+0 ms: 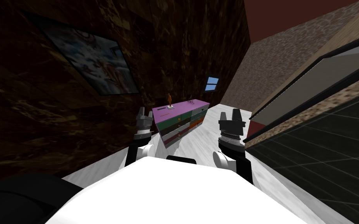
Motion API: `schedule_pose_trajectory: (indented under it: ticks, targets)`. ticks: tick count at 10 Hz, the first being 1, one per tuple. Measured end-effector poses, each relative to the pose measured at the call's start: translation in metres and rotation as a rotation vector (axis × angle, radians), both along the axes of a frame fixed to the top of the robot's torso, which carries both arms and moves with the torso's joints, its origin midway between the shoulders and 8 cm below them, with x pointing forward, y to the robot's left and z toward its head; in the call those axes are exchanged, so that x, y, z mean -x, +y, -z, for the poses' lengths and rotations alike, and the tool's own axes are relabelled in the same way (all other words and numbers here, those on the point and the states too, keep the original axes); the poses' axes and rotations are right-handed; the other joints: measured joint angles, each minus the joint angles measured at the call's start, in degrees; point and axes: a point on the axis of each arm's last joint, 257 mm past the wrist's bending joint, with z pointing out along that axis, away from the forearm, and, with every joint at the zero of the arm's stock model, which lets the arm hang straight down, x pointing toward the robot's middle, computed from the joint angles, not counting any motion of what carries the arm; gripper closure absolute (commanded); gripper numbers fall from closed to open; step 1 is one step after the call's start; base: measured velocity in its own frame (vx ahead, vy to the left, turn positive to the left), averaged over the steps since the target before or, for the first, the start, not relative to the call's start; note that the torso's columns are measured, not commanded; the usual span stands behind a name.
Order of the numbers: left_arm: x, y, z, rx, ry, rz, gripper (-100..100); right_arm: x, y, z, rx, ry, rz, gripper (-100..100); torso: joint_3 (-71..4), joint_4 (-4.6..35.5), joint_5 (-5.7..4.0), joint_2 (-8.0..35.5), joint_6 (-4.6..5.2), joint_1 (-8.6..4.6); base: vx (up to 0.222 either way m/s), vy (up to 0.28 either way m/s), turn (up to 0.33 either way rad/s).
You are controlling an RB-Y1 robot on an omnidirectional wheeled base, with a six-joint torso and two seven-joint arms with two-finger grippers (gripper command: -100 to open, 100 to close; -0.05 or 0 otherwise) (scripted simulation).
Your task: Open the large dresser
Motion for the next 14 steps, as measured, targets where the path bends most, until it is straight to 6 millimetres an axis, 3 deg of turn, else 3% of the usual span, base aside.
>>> schedule_pose_trajectory:
  ticks: [3,4,6,9,14]
  targets:
    - [0.0,0.0,0.0,0.0,0.0,0.0,0,0.0,0.0,0.0,0.0,0.0,0.0,0,-25.37,12.69,0.0,12.7,0.0,0.0,0.0,0.0,0.0]
    - [0.0,0.0,0.0,0.0,0.0,0.0,-100,0.0,0.0,0.0,0.0,0.0,0.0,0,-33.83,16.92,0.0,16.93,0.0,0.0,0.021,-0.011,0.011]
    - [-0.004,-0.006,0.006,-0.044,0.019,0.023,-100,0.0,0.0,0.0,0.0,0.001,0.0,0,-38.94,19.35,-0.01,19.32,0.0,-0.05,0.039,-0.035,0.02]
    - [-0.014,-0.011,0.021,-0.106,0.063,0.052,-100,0.0,0.0,0.0,0.0,0.001,0.0,0,-39.24,19.58,-0.01,19.52,0.0,-0.06,0.065,-0.063,0.028]
    - [-0.032,0.002,0.063,-0.143,0.154,0.058,-100,0.0,0.0,0.0,0.0,0.001,0.0,0,-39.23,19.59,-0.01,19.56,0.0,-0.01,0.094,-0.091,0.039]
